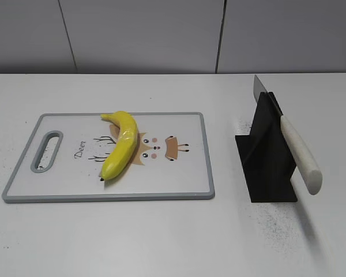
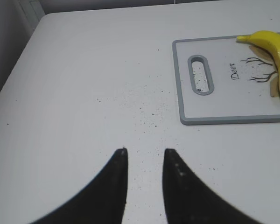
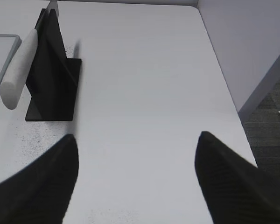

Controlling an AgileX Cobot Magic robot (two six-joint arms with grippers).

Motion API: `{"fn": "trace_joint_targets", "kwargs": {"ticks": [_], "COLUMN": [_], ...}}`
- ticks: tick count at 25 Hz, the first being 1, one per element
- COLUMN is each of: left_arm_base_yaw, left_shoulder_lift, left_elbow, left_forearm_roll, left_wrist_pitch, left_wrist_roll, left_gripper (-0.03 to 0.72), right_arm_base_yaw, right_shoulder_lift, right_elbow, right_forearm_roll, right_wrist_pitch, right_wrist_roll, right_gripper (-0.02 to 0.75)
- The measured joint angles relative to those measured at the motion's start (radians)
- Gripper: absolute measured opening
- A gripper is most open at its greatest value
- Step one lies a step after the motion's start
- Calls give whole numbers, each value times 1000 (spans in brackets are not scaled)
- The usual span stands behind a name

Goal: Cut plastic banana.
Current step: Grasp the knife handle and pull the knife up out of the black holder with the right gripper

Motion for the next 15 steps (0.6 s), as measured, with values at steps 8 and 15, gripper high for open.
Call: {"fn": "trace_joint_targets", "kwargs": {"ticks": [8, 15], "left_arm_base_yaw": [0, 0], "left_shoulder_lift": [0, 0], "left_elbow": [0, 0], "left_forearm_roll": [0, 0], "left_wrist_pitch": [0, 0], "left_wrist_roll": [0, 0], "left_gripper": [233, 350], "right_arm_base_yaw": [0, 0], "right_shoulder_lift": [0, 0], "right_elbow": [0, 0], "right_forearm_roll": [0, 0], "right_wrist_pitch": [0, 0], "right_wrist_roll": [0, 0], "right_gripper": [588, 588]}}
